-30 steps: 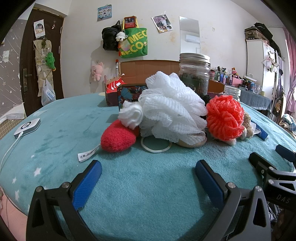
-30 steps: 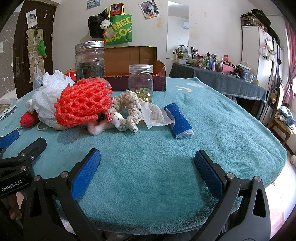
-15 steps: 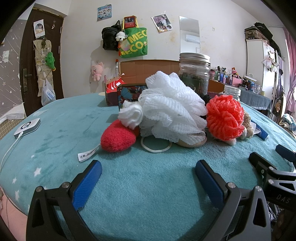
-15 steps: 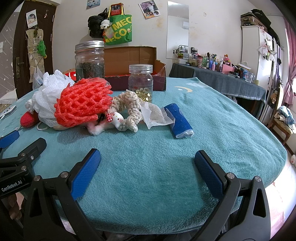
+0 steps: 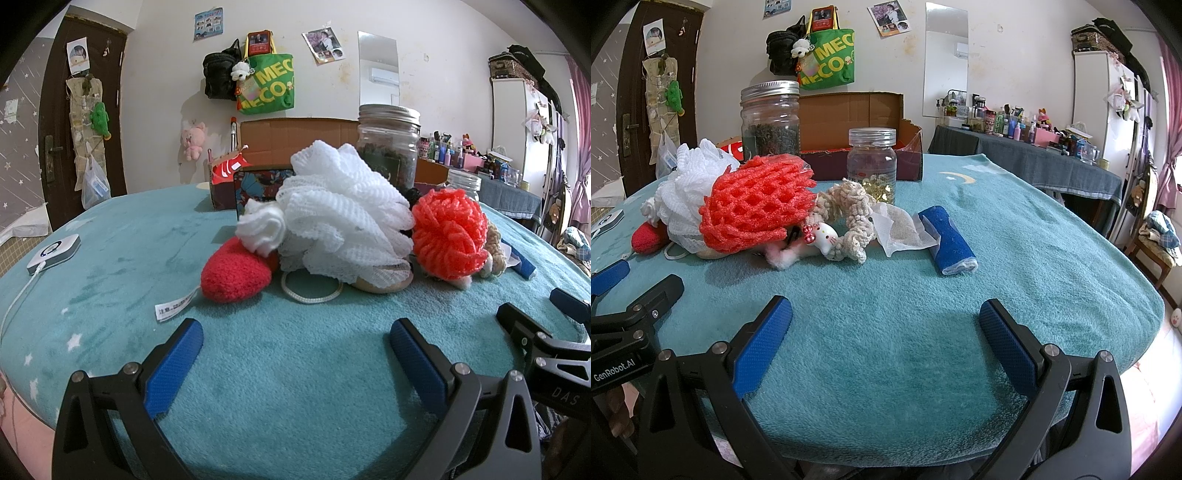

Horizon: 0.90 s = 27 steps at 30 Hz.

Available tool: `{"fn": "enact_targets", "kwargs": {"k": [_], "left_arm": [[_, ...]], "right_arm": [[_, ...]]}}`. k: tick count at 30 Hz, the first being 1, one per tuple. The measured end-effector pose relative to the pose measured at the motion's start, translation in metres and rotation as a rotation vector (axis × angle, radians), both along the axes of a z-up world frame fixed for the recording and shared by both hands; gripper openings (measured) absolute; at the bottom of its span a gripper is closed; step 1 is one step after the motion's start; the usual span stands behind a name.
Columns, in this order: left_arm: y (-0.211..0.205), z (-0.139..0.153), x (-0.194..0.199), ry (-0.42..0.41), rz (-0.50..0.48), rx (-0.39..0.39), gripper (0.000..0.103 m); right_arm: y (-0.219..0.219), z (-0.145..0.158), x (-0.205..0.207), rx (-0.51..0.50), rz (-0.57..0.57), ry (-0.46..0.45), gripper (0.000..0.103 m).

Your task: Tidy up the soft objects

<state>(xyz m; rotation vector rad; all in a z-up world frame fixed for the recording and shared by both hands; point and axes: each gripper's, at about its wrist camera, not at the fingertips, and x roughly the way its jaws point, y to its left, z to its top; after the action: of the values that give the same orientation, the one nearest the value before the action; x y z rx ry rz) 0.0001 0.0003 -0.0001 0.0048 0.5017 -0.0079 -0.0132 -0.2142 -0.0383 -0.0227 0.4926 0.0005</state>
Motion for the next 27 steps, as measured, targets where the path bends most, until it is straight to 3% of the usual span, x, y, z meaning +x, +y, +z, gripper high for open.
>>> {"fn": "enact_targets", "kwargs": {"k": [12, 19, 27], "left_arm": [[0.006, 0.009, 0.001, 0.004, -0.024, -0.010, 0.103], [0.001, 0.036, 0.002, -0.050, -0.064, -0.002, 0.103], [0.007, 0.068, 0.029, -0.035, -0.142, -0.041, 0.103]], "right_arm": [[-0.002, 0.004, 0.004, 0.023, 0.011, 0.028, 0.103], [-0.013, 0.042, 0.009, 0.059, 0.002, -0.027, 0.103], [-0.020, 0.073, 0.027, 0.092, 0.032, -0.068, 0.103]]}}
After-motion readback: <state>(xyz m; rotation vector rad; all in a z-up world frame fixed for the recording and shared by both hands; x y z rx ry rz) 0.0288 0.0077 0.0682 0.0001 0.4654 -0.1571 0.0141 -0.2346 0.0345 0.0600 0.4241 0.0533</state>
